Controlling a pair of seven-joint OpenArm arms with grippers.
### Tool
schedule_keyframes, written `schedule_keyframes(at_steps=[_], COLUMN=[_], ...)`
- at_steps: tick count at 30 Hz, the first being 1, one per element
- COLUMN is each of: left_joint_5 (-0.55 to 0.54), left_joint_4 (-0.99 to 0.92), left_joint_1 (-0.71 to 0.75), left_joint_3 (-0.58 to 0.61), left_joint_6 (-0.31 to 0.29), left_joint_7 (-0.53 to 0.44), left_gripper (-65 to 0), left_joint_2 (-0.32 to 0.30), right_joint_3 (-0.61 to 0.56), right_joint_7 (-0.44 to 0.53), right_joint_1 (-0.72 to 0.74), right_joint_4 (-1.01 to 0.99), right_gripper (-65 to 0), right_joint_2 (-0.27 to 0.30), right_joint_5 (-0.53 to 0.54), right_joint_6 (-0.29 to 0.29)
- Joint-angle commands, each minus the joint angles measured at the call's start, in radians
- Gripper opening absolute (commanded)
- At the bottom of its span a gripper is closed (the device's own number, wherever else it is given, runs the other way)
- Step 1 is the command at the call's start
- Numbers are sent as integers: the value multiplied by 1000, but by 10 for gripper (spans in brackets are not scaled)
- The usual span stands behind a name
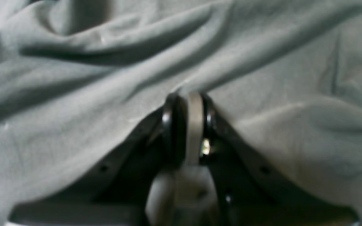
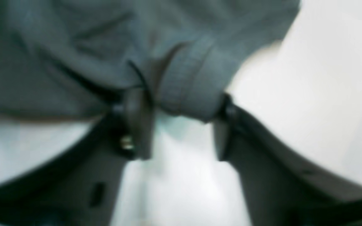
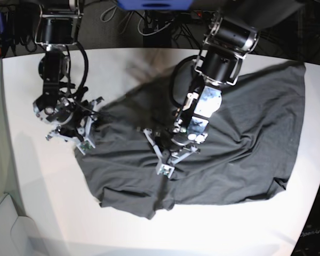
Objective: Layout the t-shirt on the table in an organized manner, then fold the t-shirt properly
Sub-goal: 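Release the shirt with the left gripper and move it toward the shirt middle, then move the right gripper beside the left gripper and grasp the shirt fabric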
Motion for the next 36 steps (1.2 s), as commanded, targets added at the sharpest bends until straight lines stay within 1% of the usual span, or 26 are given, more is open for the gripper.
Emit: schedule_keyframes(at_steps=[1, 2, 3, 7, 15, 22, 24, 27, 32, 36], left_joint_5=[20, 20, 20, 19, 14, 13, 13, 13, 13, 11], left_joint_4=[0, 0, 0, -12, -38, -38, -38, -38, -33, -29], left_joint_1=[-8, -8, -8, -9, -8, -6, -6, -6, -3, -3], left_joint_3=[-2, -2, -2, -2, -2, -2, -2, -2, -2, -4], left_joint_6=[18, 18, 18, 18, 17, 17, 17, 17, 17, 17], left_joint_7=[48, 48, 48, 48, 47, 47, 47, 47, 47, 47], left_gripper=[-587, -587, -587, -587, -587, -587, -587, -587, -587, -587], left_joint_2=[-7, -7, -7, -18, -19, -19, -19, -19, -19, -19], right_joint_3=[3, 3, 3, -13, -250, -461, -496, -500, -500, -500], right_joint_7=[14, 12, 12, 12, 12, 12, 12, 12, 28, 104], right_joint_1=[29, 36, 38, 55, 78, 153, 185, 247, 376, 457], right_joint_4=[19, 19, 19, 79, 179, 116, 93, 30, -149, -292], right_gripper=[-523, -598, -650, -650, -650, -650, -650, -650, -650, -650], right_joint_2=[5, -3, -17, -32, -29, -30, -50, -80, -87, -89], right_joint_5=[0, 0, -2, -3, -3, -3, -3, -3, 3, 3], right_joint_6=[-4, -4, -4, -4, -4, -4, -4, -4, -4, -4])
